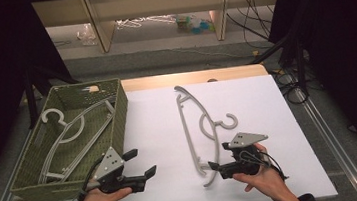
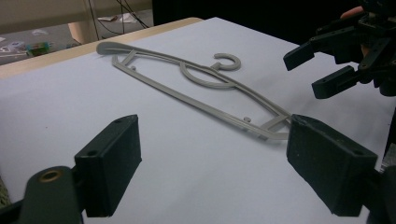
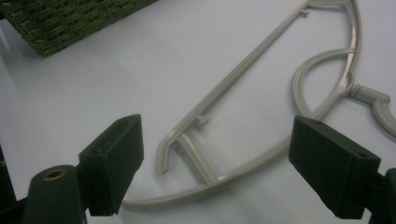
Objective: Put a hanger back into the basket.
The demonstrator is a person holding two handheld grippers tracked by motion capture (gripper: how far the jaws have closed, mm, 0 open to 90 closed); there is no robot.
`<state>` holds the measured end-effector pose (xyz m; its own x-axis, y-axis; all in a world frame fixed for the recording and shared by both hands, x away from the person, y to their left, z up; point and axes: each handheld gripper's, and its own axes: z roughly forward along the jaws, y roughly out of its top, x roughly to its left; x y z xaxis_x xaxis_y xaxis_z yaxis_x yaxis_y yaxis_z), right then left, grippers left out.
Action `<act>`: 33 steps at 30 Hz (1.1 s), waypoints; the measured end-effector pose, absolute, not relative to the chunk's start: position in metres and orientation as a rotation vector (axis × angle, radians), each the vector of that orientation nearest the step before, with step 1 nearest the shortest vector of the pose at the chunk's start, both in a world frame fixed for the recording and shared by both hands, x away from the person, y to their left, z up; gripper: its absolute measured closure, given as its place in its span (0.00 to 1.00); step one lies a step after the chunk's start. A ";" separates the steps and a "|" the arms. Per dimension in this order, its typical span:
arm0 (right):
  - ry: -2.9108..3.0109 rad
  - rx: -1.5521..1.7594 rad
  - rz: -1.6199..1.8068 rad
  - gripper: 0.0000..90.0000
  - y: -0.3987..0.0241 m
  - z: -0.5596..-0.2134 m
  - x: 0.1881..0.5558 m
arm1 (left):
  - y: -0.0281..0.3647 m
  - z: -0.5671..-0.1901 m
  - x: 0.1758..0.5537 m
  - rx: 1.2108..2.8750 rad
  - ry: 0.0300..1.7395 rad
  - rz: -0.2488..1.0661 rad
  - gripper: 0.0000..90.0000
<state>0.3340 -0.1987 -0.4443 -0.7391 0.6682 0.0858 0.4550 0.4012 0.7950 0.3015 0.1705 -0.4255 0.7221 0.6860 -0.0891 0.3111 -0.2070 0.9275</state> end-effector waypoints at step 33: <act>2.504 1.297 0.773 0.22 -0.187 -0.470 0.414 | 0.165 -0.449 0.292 1.867 0.760 0.408 0.20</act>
<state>0.4139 -0.1872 -0.4696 -0.5877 0.8077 0.0467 0.6936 0.4734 0.5430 0.2923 0.1652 -0.4492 0.7421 0.6674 -0.0622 0.3162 -0.2667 0.9104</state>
